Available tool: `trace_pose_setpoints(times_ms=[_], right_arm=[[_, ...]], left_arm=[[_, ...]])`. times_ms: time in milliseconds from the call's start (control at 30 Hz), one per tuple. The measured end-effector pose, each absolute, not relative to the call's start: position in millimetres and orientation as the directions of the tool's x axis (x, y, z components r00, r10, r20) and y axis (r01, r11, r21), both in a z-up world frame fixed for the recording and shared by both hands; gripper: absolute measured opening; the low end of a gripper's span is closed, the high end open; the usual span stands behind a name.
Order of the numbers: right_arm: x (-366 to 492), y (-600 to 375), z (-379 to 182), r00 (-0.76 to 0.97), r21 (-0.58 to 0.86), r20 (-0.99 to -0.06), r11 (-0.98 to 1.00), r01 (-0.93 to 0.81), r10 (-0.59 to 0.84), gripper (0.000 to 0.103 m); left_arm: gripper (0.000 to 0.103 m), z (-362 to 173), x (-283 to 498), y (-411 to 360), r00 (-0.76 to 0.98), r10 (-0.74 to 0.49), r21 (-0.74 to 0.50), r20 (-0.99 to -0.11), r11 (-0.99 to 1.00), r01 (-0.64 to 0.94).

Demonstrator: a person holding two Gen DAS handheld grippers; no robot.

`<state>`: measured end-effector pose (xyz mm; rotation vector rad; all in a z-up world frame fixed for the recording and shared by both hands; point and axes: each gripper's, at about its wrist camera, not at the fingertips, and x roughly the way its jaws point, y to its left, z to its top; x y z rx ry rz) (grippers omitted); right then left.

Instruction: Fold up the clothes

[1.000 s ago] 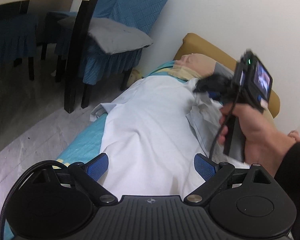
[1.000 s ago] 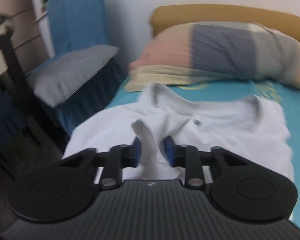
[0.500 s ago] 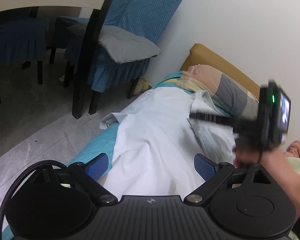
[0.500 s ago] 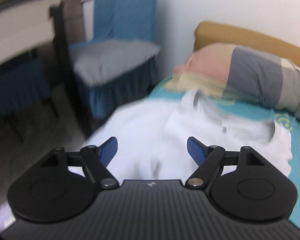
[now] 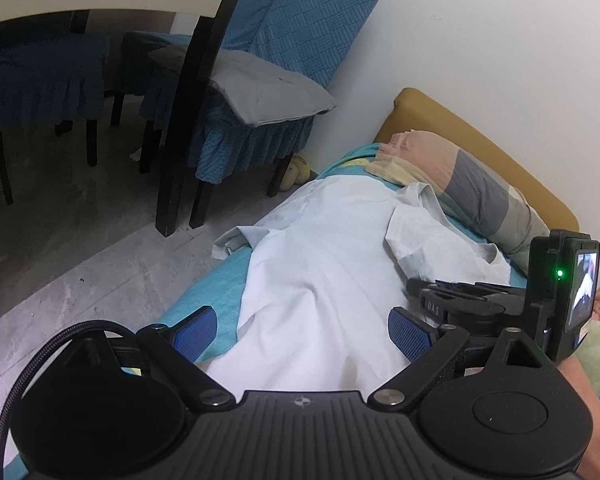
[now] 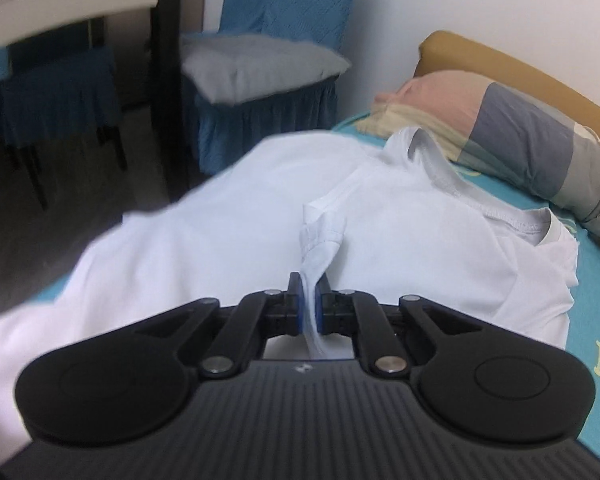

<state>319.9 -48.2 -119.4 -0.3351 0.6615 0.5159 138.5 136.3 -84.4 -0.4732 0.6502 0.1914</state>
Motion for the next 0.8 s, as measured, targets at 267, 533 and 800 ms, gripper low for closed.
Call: trace_pose_setpoints(times_ms=[267,533,800], right_arm=[[324.1,-16.5,-102.2,0.626,-0.133,-0.684,0.779,-0.612,0.375,0.07],[343.0,115.0,-109.1,0.495,-0.249,-0.783,0.54,-0.804,0.377,0.07],[349.8,230.3,-186.5,0.435,-0.4,-0.89,0.219,-0.89,0.139,0.07]], left_arm=[[0.094,-79.1,132.4,151.0,0.775,0.035,-0.373,-0.631,0.862,-0.343],[0.094,-83.9,126.0,177.4,0.744,0.077,-0.408,-0.664,0.796,-0.447],[0.094,-93.8,127.3,197.4,0.699,0.136,-0.383,-0.702,0.755,-0.532]])
